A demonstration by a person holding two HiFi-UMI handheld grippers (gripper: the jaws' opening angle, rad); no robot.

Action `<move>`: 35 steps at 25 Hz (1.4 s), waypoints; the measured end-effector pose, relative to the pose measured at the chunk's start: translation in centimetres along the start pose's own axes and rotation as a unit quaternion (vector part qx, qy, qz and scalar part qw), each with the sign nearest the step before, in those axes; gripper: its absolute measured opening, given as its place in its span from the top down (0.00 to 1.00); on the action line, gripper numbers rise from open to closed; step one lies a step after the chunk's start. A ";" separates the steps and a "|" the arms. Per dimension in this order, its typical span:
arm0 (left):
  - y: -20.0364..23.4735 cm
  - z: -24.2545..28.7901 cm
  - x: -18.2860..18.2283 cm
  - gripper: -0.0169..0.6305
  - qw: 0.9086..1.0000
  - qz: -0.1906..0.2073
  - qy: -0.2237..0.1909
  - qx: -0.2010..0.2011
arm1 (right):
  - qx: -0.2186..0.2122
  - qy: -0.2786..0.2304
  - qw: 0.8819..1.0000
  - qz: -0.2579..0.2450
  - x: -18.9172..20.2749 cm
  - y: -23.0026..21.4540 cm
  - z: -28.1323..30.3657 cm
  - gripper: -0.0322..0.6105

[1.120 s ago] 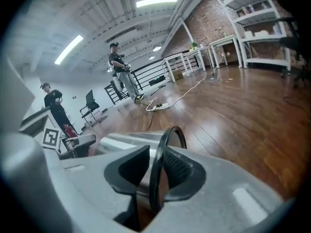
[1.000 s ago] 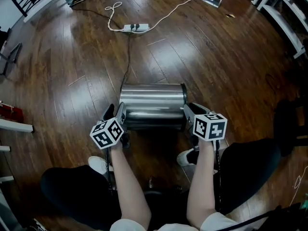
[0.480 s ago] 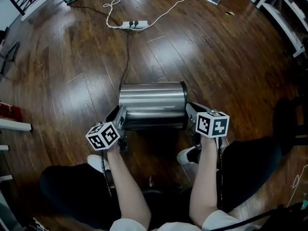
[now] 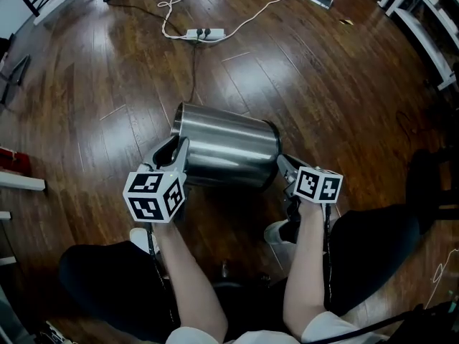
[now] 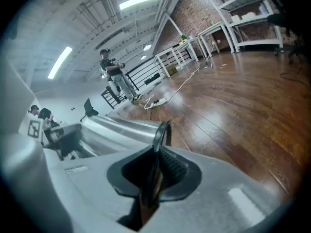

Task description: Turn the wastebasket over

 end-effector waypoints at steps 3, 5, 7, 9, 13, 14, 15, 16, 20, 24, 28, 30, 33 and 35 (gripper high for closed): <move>-4.3 1.0 -2.5 0.85 0.991 0.127 0.019 0.030 | 0.011 0.043 0.999 0.023 3.7 -1.3 2.5 0.92; -8.2 2.3 -2.1 0.85 0.978 0.195 0.033 0.072 | 0.017 0.044 0.996 0.082 6.7 -3.3 4.0 0.92; -13.0 3.6 -0.3 0.86 0.961 0.245 0.048 0.119 | 0.037 0.044 0.990 0.129 9.4 -5.3 4.3 0.97; -17.6 4.4 2.1 0.86 0.934 0.315 0.074 0.148 | 0.060 0.069 0.988 0.128 11.4 -6.0 4.1 0.97; -23.6 4.2 9.8 0.85 0.880 0.405 0.156 0.194 | 0.075 0.087 0.987 0.115 12.6 -6.2 3.7 0.97; -23.8 4.0 11.5 0.85 0.870 0.425 0.160 0.190 | 0.076 0.077 0.987 0.118 12.2 -6.4 3.6 0.97; -23.7 3.9 12.4 0.83 0.861 0.453 0.149 0.177 | 0.076 0.060 0.988 0.122 11.7 -6.7 3.5 0.97; -23.5 3.9 12.8 0.81 0.853 0.476 0.136 0.165 | 0.076 0.039 0.988 0.127 11.0 -7.0 3.3 0.97; -23.2 3.9 12.5 0.81 0.854 0.478 0.126 0.162 | 0.074 -0.046 0.988 0.130 7.7 -7.1 1.9 0.97; -22.7 3.0 11.1 0.76 0.891 0.421 0.087 0.148 | 0.068 -0.100 0.991 0.060 3.9 -5.2 -0.8 0.97; -21.4 0.6 8.8 0.78 0.926 0.351 0.060 0.127 | 0.069 -0.140 0.986 -0.058 -0.8 -1.8 -5.5 0.97; -20.5 -1.2 7.8 0.85 0.942 0.314 0.032 0.111 | 0.055 -0.161 0.978 -0.117 -2.4 0.8 -8.0 0.97; -19.5 -4.4 6.0 0.95 0.969 0.221 -0.025 0.108 | 0.012 -0.190 0.962 -0.196 -3.3 5.7 -11.2 0.97; -19.3 -7.0 4.5 0.95 0.976 0.174 -0.066 0.109 | -0.024 -0.196 0.951 -0.238 -2.6 9.1 -12.9 0.97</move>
Point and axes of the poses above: the fingertips, and each gripper's own axes: z forward along the fingers, y to its left, x out of its underside, the point moved 2 cm from there along -z, backward along the fingers, and after that the axes turned 3 degrees about -y, right-handed, at the moved point
